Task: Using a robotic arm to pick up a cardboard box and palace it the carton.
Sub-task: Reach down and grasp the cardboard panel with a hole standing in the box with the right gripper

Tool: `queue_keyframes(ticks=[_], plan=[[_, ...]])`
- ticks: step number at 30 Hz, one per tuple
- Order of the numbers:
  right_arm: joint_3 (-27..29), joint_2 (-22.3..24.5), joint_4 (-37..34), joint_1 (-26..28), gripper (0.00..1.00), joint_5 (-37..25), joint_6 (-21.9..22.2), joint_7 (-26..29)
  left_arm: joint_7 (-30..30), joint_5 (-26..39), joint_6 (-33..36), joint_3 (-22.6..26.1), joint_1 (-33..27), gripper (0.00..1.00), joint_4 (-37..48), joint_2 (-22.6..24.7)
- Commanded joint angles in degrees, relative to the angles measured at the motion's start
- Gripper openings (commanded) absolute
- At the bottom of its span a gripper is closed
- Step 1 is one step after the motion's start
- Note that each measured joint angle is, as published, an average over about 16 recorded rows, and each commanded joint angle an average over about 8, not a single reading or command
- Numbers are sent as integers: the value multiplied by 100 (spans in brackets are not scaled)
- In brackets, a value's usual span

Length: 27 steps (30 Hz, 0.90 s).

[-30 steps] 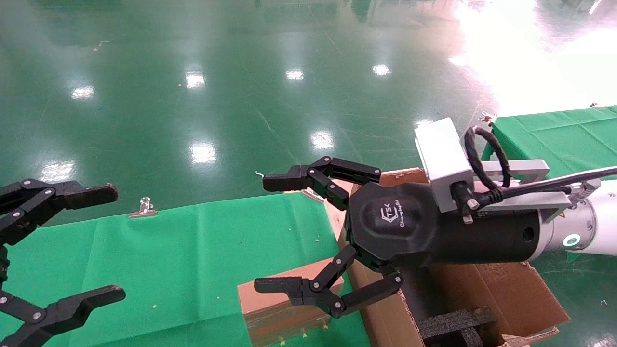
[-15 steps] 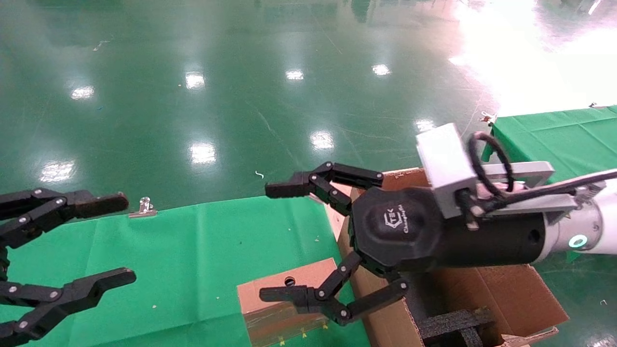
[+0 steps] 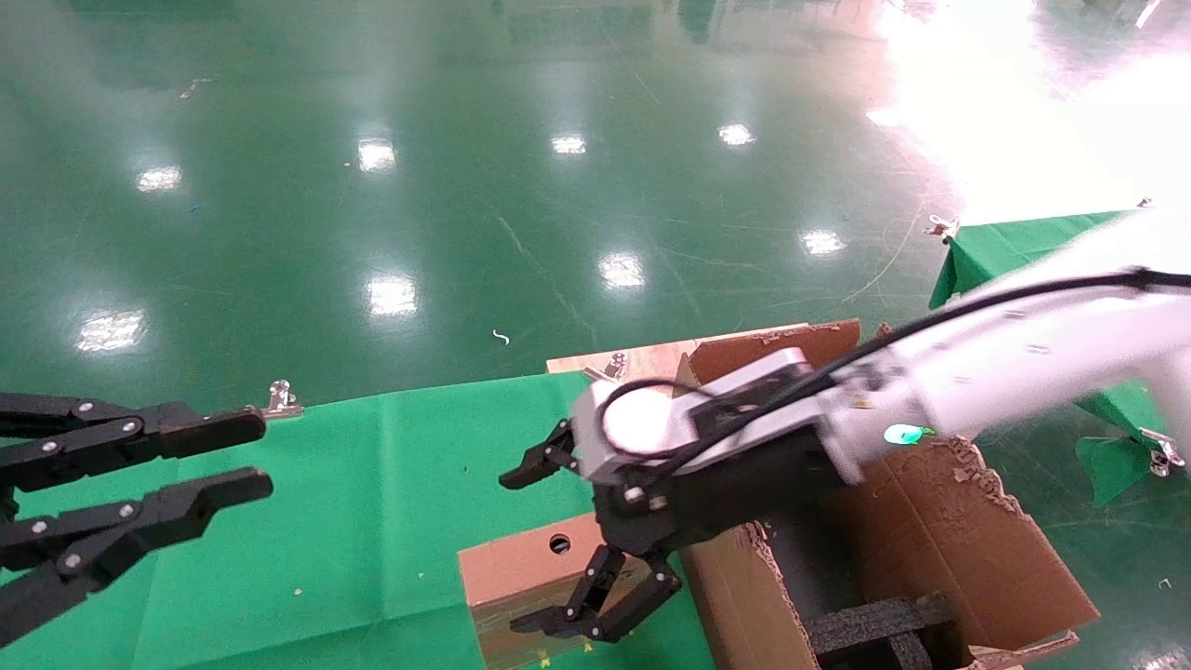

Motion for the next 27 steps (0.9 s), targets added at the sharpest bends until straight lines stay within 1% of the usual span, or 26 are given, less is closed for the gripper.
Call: queue_keyframes(ticks=[1, 5, 15, 16, 23, 24, 27], plan=[[-266, -196, -134, 223, 100, -338, -4, 15, 0, 0, 0, 0, 0, 0, 0, 0], [-719, -489, -314, 526, 100, -704, -15, -3, 0, 0, 0, 0, 0, 0, 0, 0], [-1608, -1016, -557, 1044, 100, -1287, 10, -87, 0, -1, 0, 1, 0, 0, 0, 0], [-1692, -1061, -562, 1085, 100, -1351, 12, -93, 0, -1, 0, 1, 0, 5, 0, 0], [-2185, -1301, -524, 1286, 100, -1705, 41, -81, 1, -1, 0, 1, 0, 93, 0, 0], [-2239, -1325, -515, 1307, 100, -1739, 46, -74, 1, -1, -1, 1, 0, 100, 0, -1], [-2365, -1382, -494, 1359, 100, -1791, 60, -53, 1, -1, -1, 2, 0, 100, 0, -1]])
